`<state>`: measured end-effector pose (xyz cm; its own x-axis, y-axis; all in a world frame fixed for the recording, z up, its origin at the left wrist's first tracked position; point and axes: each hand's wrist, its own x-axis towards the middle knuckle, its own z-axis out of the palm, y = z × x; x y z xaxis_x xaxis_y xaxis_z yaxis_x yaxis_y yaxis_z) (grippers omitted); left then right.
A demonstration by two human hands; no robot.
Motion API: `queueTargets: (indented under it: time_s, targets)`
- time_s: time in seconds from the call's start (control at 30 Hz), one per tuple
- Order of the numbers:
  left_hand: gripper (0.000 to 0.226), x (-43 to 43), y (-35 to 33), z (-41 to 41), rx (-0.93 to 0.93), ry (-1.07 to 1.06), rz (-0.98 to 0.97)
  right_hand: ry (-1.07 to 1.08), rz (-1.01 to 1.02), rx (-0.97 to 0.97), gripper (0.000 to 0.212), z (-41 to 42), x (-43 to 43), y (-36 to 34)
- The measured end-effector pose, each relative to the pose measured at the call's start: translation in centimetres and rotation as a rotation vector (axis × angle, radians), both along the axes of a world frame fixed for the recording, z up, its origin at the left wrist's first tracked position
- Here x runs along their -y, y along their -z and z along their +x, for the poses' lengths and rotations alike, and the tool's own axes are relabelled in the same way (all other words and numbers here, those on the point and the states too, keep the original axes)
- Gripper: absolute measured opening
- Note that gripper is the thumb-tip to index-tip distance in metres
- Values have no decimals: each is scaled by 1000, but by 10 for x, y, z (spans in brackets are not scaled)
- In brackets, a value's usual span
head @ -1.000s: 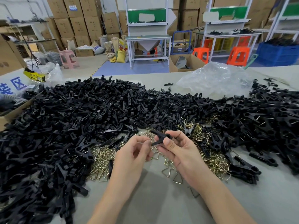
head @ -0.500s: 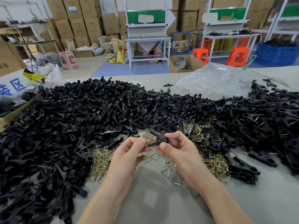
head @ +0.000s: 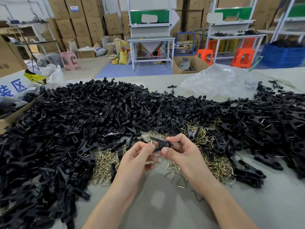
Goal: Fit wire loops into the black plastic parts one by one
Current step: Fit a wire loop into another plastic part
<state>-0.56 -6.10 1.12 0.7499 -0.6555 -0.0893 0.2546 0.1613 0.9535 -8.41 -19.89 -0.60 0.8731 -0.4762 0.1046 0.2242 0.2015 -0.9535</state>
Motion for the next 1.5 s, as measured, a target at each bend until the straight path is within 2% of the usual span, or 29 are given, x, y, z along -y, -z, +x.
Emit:
queueTargets:
  time_s: [0.1, 0.23, 0.43, 0.63, 0.73, 0.93, 1.1, 1.27, 1.4, 1.5]
  targets:
    - [15, -1, -2, 2, -42, 79, 10, 2, -19, -11, 38, -1, 0, -2]
    - [45, -2, -3, 4, -88, 169, -21, -7, -22, 2, 24, -3, -1, -5]
    - [56, -2, -1, 0, -141, 215, -131, 2, -13, -17, 22, -5, -1, -7]
    - [35, -2, -1, -9, -220, 309, -277, -39, 66, -62, 19, -4, -4, -7]
    - [32, -3, 1, -9, -281, 304, -323, -64, 124, -34, 33, -4, -1, -6]
    - [35, -5, 5, -4, -291, 320, -321, -102, 93, -36, 31, -3, 0, -3]
    - [22, -6, 6, -3, -302, 301, -306, -114, 64, -45, 37, -4, 0, -4]
    - [13, -5, 9, -3, -330, 288, -301, -85, 20, -52, 19, -3, 2, -2]
    - [27, -2, 11, 0, -313, 293, -315, -66, -14, -49, 29, -4, 3, -1]
    - [33, 2, 13, 3, -279, 222, -241, 3, 65, -2, 31, -5, 7, 1]
